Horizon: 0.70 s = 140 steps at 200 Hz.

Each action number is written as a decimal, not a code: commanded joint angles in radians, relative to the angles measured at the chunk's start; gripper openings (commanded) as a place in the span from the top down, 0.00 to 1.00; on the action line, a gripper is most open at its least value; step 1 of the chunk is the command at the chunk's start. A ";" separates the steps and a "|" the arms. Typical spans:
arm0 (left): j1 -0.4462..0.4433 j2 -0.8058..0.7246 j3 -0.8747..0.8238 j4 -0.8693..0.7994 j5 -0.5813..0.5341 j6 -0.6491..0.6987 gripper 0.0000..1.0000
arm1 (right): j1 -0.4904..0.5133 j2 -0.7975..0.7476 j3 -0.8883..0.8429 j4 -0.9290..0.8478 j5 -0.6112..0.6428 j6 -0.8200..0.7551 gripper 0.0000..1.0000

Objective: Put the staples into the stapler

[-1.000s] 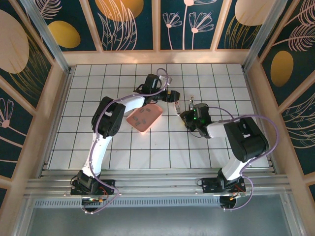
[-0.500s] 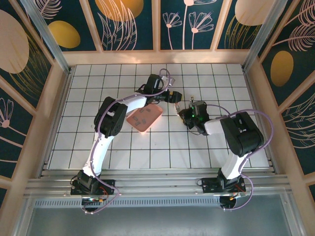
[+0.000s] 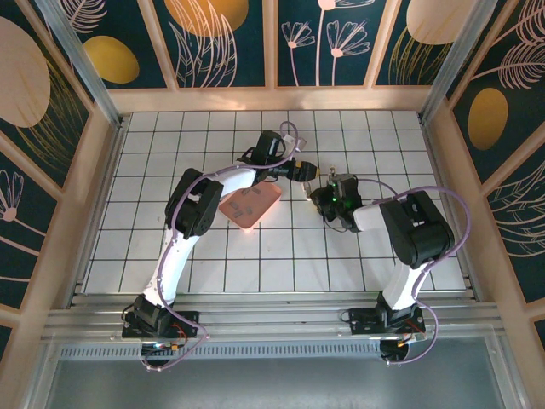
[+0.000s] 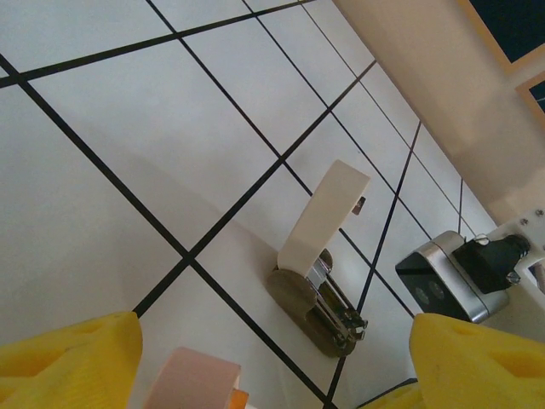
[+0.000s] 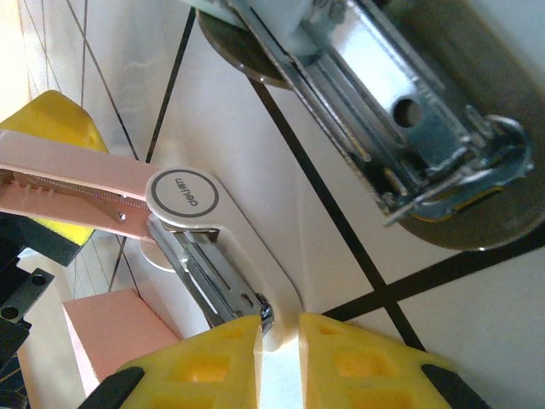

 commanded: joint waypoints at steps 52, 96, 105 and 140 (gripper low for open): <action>-0.015 -0.073 -0.043 0.024 0.042 0.077 0.19 | -0.007 0.027 0.020 -0.013 0.024 -0.034 0.82; -0.018 -0.110 -0.075 0.024 0.045 0.106 0.19 | -0.008 0.032 0.021 -0.025 0.025 -0.042 0.82; -0.020 -0.114 -0.079 0.023 0.043 0.111 0.19 | -0.008 0.033 0.023 -0.026 0.025 -0.044 0.82; -0.023 -0.131 -0.096 0.017 0.044 0.124 0.19 | -0.008 0.034 0.023 -0.033 0.025 -0.052 0.82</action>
